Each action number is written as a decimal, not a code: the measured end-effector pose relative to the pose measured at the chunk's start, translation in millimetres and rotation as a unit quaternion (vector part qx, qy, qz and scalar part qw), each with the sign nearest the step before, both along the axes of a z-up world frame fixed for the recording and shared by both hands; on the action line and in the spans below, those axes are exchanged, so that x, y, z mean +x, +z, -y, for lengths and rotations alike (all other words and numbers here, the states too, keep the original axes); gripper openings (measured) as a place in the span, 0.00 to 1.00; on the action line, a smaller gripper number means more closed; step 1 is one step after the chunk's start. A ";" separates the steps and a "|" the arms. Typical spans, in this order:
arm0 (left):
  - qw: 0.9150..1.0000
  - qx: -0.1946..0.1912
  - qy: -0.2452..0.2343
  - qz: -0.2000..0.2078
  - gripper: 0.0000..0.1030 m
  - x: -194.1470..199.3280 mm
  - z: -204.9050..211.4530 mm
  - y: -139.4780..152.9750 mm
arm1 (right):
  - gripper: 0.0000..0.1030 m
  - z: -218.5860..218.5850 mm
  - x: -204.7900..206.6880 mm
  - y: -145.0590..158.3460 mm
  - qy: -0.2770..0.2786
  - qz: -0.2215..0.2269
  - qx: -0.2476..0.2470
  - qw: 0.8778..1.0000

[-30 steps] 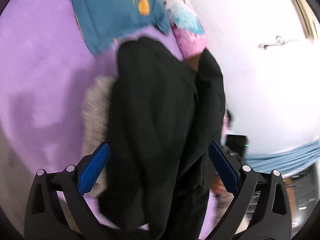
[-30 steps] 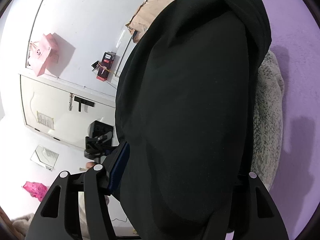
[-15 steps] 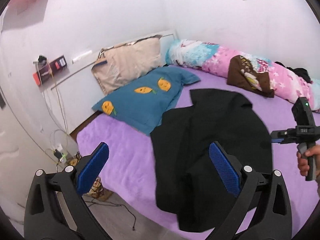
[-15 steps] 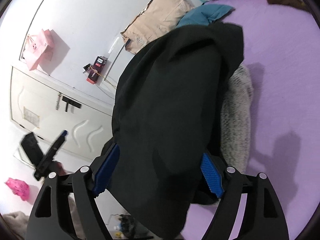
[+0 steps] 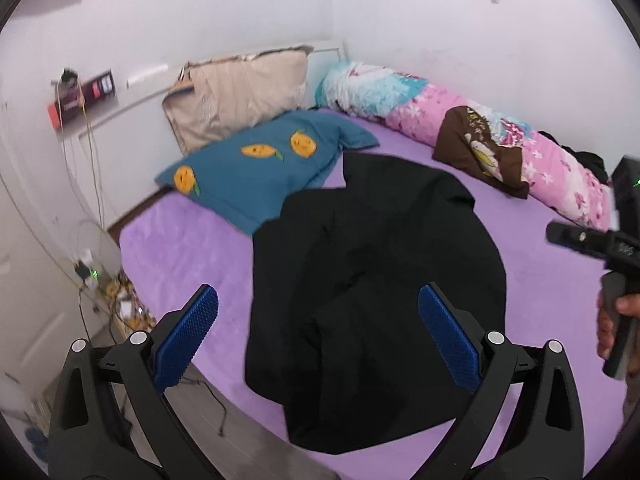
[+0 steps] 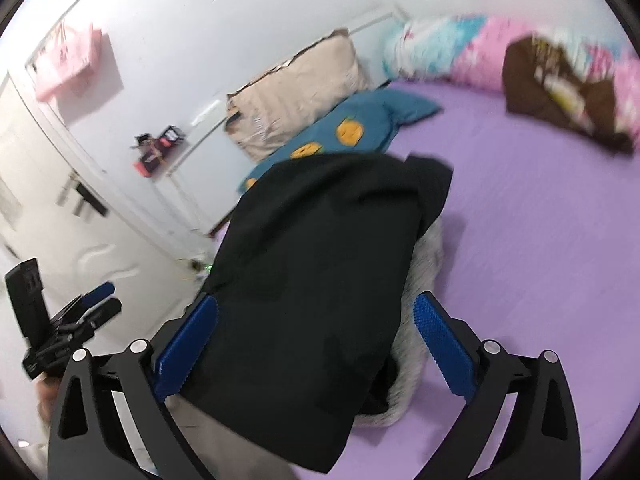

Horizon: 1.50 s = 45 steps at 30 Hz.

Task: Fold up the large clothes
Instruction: 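Lower the jacket onto the grey fluffy garment and open both tools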

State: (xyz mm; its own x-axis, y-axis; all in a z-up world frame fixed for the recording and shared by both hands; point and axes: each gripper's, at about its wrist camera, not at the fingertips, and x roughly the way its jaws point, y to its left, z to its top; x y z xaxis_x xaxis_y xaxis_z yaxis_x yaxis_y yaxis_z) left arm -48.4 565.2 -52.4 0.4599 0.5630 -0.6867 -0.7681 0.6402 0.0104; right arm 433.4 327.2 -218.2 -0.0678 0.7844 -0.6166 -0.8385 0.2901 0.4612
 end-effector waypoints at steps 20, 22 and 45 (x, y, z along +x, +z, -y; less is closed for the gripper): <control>0.993 -0.120 0.002 -0.008 0.95 40.3 -18.5 -129.8 | 0.95 -105.3 -10.4 -67.7 -0.025 0.022 -0.121 0.992; 0.993 -0.116 -0.002 -0.012 0.95 43.1 -22.5 -138.5 | 0.95 -108.3 -8.8 -79.1 -0.020 0.020 -0.124 0.992; 0.994 -0.111 -0.002 0.015 0.94 -7.7 -15.2 -105.4 | 0.95 -32.4 28.6 -65.7 -0.054 -0.075 -0.043 0.995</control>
State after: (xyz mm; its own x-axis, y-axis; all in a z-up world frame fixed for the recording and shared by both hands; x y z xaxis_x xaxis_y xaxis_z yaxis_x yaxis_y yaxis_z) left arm -56.1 580.4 -157.8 0.4844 0.3971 -0.7796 -0.7631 0.6276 -0.1544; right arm 462.0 359.6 -283.9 -0.0813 0.7372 -0.6708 -0.7239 0.4189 0.5482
